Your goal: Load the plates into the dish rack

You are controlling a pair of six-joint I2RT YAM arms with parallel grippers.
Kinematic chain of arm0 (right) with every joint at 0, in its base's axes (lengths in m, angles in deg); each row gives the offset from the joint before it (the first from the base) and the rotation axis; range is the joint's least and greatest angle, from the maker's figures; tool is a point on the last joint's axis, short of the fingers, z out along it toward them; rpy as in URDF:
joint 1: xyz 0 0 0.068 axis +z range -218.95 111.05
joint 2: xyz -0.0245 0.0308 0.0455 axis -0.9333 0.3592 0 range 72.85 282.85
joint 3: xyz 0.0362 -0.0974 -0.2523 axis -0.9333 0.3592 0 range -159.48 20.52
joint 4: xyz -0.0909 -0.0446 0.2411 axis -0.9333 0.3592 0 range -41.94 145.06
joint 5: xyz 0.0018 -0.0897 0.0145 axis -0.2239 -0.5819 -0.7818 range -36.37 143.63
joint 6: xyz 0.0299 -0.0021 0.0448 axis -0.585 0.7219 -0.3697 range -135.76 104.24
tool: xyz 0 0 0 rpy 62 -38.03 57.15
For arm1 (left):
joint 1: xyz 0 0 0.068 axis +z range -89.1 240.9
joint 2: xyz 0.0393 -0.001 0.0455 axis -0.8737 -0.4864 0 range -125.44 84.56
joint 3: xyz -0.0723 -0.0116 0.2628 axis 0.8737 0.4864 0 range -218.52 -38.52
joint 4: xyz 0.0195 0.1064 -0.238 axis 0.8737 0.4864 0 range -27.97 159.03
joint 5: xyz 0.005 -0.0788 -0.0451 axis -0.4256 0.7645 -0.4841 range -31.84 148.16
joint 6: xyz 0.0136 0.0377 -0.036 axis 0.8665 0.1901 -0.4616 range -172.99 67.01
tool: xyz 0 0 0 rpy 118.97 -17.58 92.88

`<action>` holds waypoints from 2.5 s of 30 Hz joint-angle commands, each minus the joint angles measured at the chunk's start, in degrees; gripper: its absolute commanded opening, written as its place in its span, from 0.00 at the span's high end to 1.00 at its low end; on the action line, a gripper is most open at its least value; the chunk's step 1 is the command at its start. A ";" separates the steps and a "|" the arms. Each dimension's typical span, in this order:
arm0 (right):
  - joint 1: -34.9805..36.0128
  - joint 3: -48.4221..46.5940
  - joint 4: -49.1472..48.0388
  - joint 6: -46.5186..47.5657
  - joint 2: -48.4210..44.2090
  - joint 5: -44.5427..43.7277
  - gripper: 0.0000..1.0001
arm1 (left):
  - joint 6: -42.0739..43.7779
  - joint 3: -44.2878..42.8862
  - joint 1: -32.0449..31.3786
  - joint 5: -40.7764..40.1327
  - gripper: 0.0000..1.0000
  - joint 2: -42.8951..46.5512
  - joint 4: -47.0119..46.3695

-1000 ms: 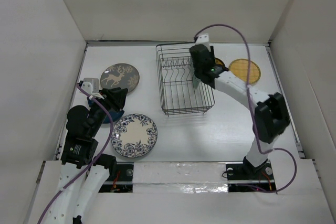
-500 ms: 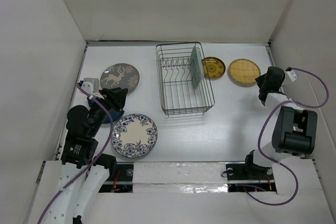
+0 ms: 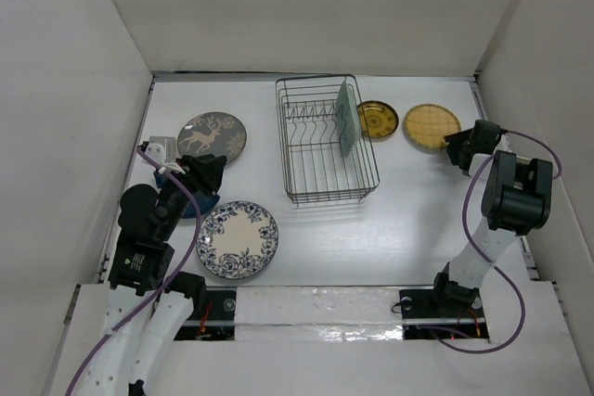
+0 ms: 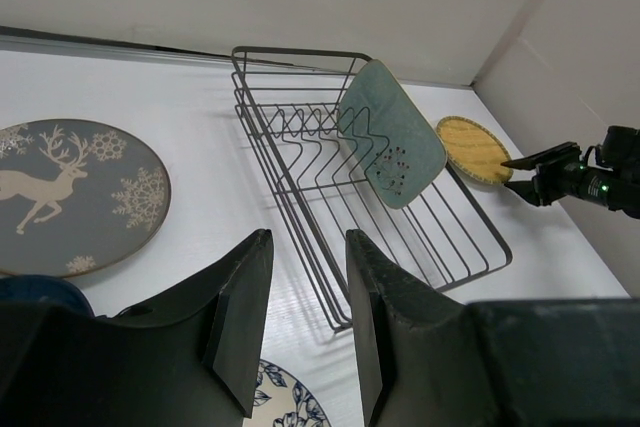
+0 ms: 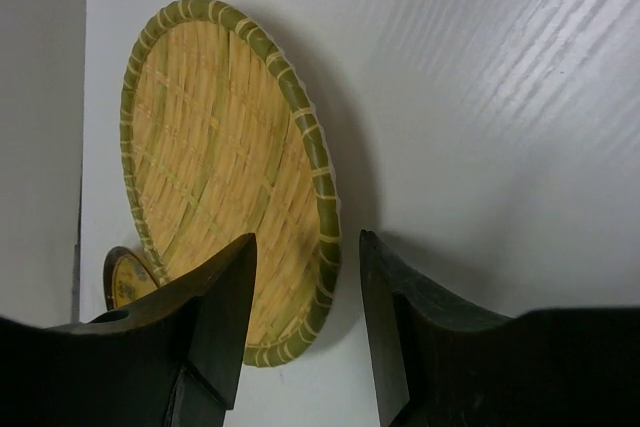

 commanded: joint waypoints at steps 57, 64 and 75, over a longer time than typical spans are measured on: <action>54.72 -41.66 14.70 65.18 2.72 -51.70 1.00 | 0.86 -1.02 -0.26 -0.42 0.68 0.04 -1.73; 56.47 -37.43 16.46 58.85 4.48 -48.97 1.00 | 0.95 -0.93 -0.26 -0.33 0.68 -0.04 -1.82; 58.32 -35.06 17.25 53.94 6.51 -49.76 1.00 | 0.86 -1.02 -0.26 -0.33 0.68 0.13 -1.91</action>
